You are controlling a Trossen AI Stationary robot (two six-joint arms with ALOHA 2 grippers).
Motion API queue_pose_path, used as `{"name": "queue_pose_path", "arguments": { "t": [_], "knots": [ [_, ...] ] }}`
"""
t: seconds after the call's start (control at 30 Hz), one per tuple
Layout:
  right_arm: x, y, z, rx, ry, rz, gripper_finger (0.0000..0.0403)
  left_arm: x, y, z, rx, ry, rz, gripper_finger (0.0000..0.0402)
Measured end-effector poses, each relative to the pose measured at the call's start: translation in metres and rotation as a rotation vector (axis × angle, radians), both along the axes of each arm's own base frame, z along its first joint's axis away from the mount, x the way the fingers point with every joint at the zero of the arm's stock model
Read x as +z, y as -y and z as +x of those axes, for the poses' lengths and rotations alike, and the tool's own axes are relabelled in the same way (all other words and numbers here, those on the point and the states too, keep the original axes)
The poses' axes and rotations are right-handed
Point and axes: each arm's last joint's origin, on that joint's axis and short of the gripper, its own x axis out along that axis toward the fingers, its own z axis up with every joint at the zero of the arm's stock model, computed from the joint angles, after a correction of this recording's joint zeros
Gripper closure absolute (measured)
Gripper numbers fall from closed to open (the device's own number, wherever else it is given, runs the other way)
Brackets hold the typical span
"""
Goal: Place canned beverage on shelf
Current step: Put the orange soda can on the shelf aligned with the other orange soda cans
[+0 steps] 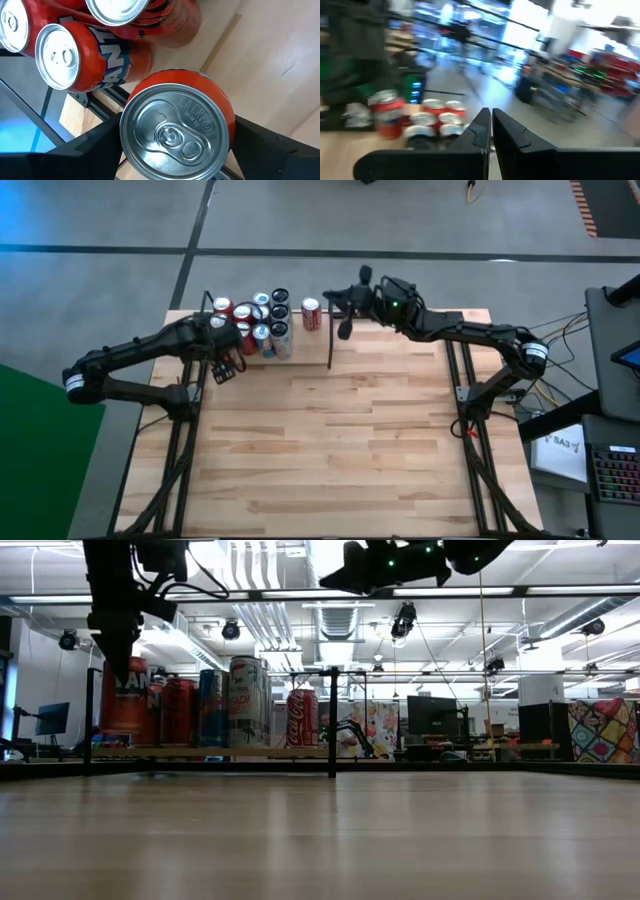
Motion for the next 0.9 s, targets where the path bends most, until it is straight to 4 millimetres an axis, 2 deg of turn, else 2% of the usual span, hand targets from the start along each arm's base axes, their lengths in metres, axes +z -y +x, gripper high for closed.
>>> {"name": "queue_pose_path", "arguments": {
  "t": [0.07, 0.13, 0.3, 0.9],
  "knots": [
    [0.001, 0.007, -0.003, -0.052, 0.017, 0.03, 0.0394, 0.0, -0.003, 0.0, 0.005, 0.008, 0.005, 0.0102],
    [-0.001, 0.01, -0.005, -0.034, 0.015, 0.078, 0.0394, 0.001, -0.007, 0.0, 0.013, 0.019, 0.013, 0.0102],
    [-0.007, 0.007, -0.004, 0.058, -0.019, 0.099, 0.0394, 0.001, -0.014, 0.001, 0.012, 0.039, 0.032, 0.0102],
    [-0.015, 0.006, -0.004, 0.056, -0.046, 0.108, 0.0394, -0.006, -0.028, 0.004, 0.039, 0.025, -0.006, 0.0102]
  ]
}}
